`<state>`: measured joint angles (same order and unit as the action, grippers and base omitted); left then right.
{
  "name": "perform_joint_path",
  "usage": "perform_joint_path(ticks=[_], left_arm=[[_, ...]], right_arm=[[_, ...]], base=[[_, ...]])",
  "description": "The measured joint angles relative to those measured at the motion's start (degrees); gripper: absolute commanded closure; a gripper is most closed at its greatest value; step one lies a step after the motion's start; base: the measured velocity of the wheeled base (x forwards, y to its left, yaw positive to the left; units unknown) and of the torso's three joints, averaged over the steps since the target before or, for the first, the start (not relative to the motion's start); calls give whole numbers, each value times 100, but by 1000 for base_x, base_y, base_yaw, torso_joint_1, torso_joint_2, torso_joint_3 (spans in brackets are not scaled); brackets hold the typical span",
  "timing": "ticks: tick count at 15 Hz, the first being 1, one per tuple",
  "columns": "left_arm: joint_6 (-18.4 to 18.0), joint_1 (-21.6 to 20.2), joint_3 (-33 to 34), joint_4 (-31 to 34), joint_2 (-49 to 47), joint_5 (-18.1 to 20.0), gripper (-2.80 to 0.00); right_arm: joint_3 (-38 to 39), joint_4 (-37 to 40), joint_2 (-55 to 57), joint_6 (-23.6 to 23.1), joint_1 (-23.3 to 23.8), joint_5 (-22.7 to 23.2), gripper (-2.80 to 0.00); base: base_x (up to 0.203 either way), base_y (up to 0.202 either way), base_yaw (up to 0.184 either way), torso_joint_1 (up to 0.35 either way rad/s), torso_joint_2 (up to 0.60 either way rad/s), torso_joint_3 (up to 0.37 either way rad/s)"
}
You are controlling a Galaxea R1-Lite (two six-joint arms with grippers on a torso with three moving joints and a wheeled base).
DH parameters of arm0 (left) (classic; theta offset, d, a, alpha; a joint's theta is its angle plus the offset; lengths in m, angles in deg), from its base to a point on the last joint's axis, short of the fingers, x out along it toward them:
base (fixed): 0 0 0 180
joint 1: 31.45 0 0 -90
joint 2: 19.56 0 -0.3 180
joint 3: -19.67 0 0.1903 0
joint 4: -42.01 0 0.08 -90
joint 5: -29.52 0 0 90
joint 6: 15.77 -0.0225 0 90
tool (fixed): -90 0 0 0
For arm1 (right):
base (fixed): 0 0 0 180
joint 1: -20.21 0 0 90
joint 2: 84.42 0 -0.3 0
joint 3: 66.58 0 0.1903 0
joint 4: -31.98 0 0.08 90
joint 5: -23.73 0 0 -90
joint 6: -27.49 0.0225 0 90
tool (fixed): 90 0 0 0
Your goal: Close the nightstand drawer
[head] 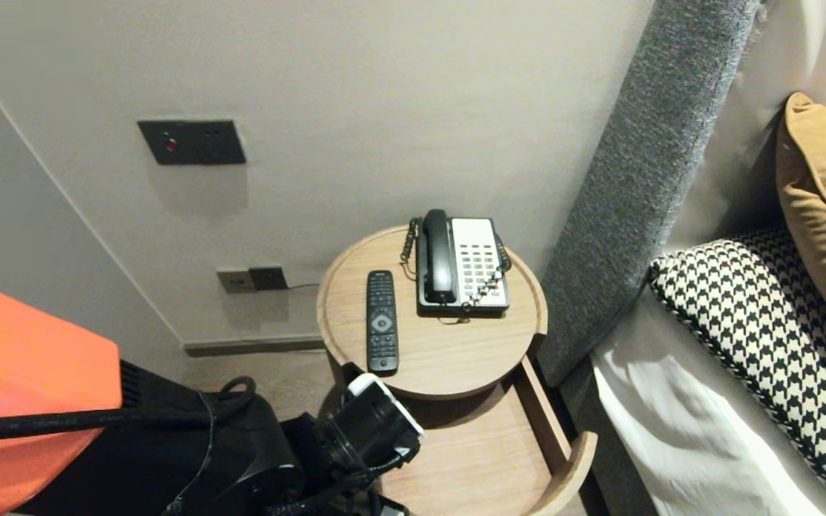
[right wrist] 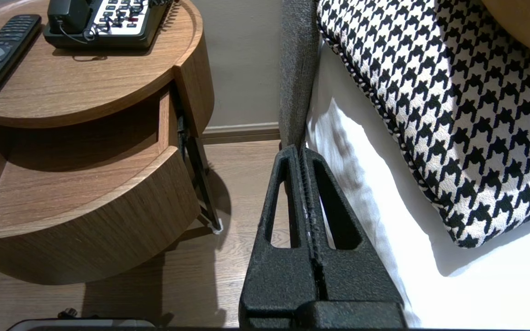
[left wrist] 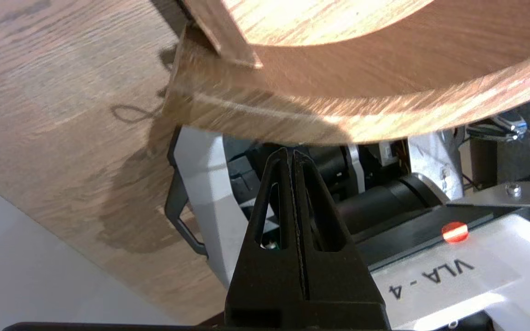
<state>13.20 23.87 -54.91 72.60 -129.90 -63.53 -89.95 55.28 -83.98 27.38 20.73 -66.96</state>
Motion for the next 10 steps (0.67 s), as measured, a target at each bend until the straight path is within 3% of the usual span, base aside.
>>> perform_joint_path(ticks=[10], left_arm=[[-59, -304, -254, -251, -160, -39, 0]], right_arm=[[0, 0, 0, 0, 0, -2, 0]], base=[[0, 0, 0, 0, 0, 0]])
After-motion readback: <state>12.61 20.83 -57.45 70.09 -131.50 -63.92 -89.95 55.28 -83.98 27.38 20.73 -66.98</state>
